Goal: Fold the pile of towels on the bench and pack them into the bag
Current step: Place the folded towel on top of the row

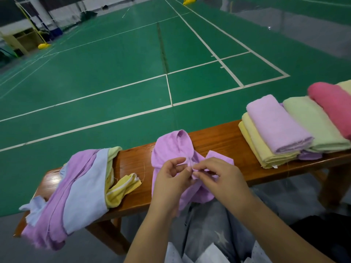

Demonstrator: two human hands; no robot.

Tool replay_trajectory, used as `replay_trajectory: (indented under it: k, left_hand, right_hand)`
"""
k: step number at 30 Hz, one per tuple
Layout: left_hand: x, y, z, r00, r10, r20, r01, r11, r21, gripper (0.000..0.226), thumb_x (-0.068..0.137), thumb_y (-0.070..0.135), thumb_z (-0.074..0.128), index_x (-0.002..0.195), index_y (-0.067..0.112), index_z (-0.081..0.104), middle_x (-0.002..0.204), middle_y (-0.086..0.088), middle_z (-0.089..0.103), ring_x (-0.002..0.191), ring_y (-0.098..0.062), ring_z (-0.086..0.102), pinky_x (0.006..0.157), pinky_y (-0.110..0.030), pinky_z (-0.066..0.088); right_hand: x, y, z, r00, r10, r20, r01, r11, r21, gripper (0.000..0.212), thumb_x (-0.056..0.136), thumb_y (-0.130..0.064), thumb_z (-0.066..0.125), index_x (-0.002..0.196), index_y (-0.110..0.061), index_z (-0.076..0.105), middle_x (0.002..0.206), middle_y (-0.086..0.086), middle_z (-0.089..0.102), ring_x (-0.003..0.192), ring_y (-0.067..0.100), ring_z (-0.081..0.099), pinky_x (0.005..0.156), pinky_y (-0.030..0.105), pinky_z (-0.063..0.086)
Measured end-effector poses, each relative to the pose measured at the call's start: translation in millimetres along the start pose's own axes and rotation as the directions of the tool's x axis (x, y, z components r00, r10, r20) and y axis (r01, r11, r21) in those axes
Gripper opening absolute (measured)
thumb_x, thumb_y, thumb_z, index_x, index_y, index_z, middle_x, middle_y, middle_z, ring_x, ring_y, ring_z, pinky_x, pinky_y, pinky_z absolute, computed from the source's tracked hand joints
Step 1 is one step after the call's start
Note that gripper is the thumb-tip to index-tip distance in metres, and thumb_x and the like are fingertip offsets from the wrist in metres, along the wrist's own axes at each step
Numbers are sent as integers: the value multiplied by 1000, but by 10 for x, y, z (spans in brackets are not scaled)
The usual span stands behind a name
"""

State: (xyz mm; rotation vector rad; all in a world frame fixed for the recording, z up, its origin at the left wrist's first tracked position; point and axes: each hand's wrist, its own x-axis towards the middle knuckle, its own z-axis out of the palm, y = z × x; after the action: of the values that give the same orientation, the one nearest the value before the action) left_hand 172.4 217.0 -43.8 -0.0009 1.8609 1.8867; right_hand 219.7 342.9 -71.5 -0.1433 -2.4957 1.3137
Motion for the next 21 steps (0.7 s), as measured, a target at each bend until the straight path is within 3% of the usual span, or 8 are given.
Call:
replay_trajectory:
  k: [5, 7, 10, 13, 14, 16, 18, 21]
  left_hand:
    - [20, -9, -4, 1000, -17, -17, 16, 1000, -23, 23, 90, 3, 63, 110, 11, 59, 89, -9, 73, 82, -21, 72, 71, -27, 58]
    - [30, -15, -3, 1000, -22, -15, 22, 1000, -11, 23, 90, 2, 63, 111, 11, 58, 91, -10, 72, 83, -21, 72, 72, -28, 59]
    - [38, -5, 6, 998, -49, 33, 51, 998, -43, 23, 91, 0, 59, 112, 9, 56, 93, -14, 72, 85, -24, 72, 77, -31, 59]
    - [170, -29, -40, 999, 23, 28, -28, 977, 210, 17, 95, 7, 56, 111, 11, 56, 94, -8, 72, 83, -18, 72, 73, -25, 58]
    - [289, -82, -99, 993, 122, 10, -114, 891, 439, 17, 96, 12, 55, 113, 12, 57, 101, -5, 70, 85, -13, 69, 74, -21, 55]
    - [557, -238, -261, 950, 309, 51, -206, 496, 843, 26, 98, 24, 51, 123, 18, 56, 128, 0, 59, 106, -9, 57, 90, -24, 48]
    - [751, -427, -423, 955, 281, 97, -161, 213, 964, 37, 99, 34, 46, 135, 24, 49, 148, 0, 41, 133, -16, 39, 109, -38, 37]
    - [824, -674, -568, 988, 103, 112, -126, 141, 982, 45, 101, 39, 39, 145, 31, 38, 155, 2, 31, 140, -19, 31, 115, -41, 31]
  right_hand:
    - [-130, 1, -5, 999, 14, 34, -13, 1000, -16, 26, 88, -19, 65, 114, -16, 68, 114, 1, 67, 101, 10, 59, 95, 15, 43]
    - [-127, 6, -3, 1000, -30, 7, 30, 999, -21, 23, 87, -18, 67, 110, -15, 70, 108, -1, 67, 91, -2, 55, 87, 4, 38]
    - [-136, 54, -38, 1000, 27, -2, -27, 1000, -9, 18, 88, -15, 64, 105, -14, 71, 98, -5, 64, 81, -6, 51, 77, 1, 36]
    - [-139, 111, -44, 991, 135, -24, -135, 991, 18, 15, 90, -16, 63, 103, -21, 68, 89, -19, 60, 81, -4, 56, 73, 3, 42]
    - [-147, 132, -45, 985, 169, -42, -168, 985, 35, 12, 89, -16, 64, 99, -24, 67, 86, -22, 60, 82, -5, 58, 71, 4, 44]
    - [-165, 170, -58, 970, 226, -84, -219, 971, 93, 12, 88, -14, 65, 91, -26, 63, 84, -20, 61, 83, -7, 58, 67, 4, 44]
    - [-182, 199, -88, 959, 260, -111, -244, 959, 142, 14, 87, -12, 66, 88, -25, 62, 85, -17, 63, 82, -5, 59, 65, 4, 43]
    - [-200, 254, -138, 943, 317, -97, -300, 941, 155, 14, 88, -14, 66, 89, -27, 61, 86, -17, 62, 82, -1, 60, 63, 4, 44]
